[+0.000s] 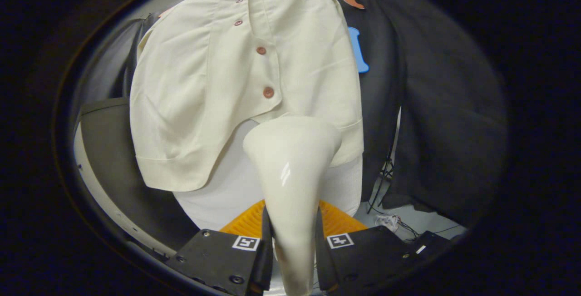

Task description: Iron the clothes twice with a garment steamer, once on the left side and once on the right side.

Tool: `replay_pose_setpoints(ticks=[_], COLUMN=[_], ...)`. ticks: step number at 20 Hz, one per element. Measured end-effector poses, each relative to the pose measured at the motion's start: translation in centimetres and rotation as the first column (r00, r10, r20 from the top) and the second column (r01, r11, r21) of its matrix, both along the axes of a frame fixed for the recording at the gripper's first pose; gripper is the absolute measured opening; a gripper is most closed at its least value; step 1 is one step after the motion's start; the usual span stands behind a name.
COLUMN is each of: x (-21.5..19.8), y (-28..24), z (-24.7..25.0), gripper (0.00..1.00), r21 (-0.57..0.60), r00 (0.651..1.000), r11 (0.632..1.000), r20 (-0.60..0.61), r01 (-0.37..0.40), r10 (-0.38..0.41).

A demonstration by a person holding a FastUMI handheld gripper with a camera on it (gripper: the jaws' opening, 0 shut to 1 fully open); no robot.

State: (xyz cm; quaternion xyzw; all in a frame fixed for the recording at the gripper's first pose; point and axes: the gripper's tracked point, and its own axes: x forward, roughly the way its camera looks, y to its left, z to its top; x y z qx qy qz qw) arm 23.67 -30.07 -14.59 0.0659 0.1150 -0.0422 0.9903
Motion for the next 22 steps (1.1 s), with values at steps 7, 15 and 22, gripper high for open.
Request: replay_pose_setpoints(ticks=[7, 15, 22], x=[-4.3, -11.1, -15.2], y=[5.7, 12.0, 20.2], z=[3.9, 12.6, 19.4], gripper=[0.39, 0.40, 0.40], r21=[-0.045, -0.040, -0.071], r00=[0.998, 0.986, 0.968], r11=[0.998, 0.993, 0.996], r20=[0.041, 0.133, 0.250], r01=[0.050, 0.109, 0.055], r10=[-0.048, -0.102, -0.036])
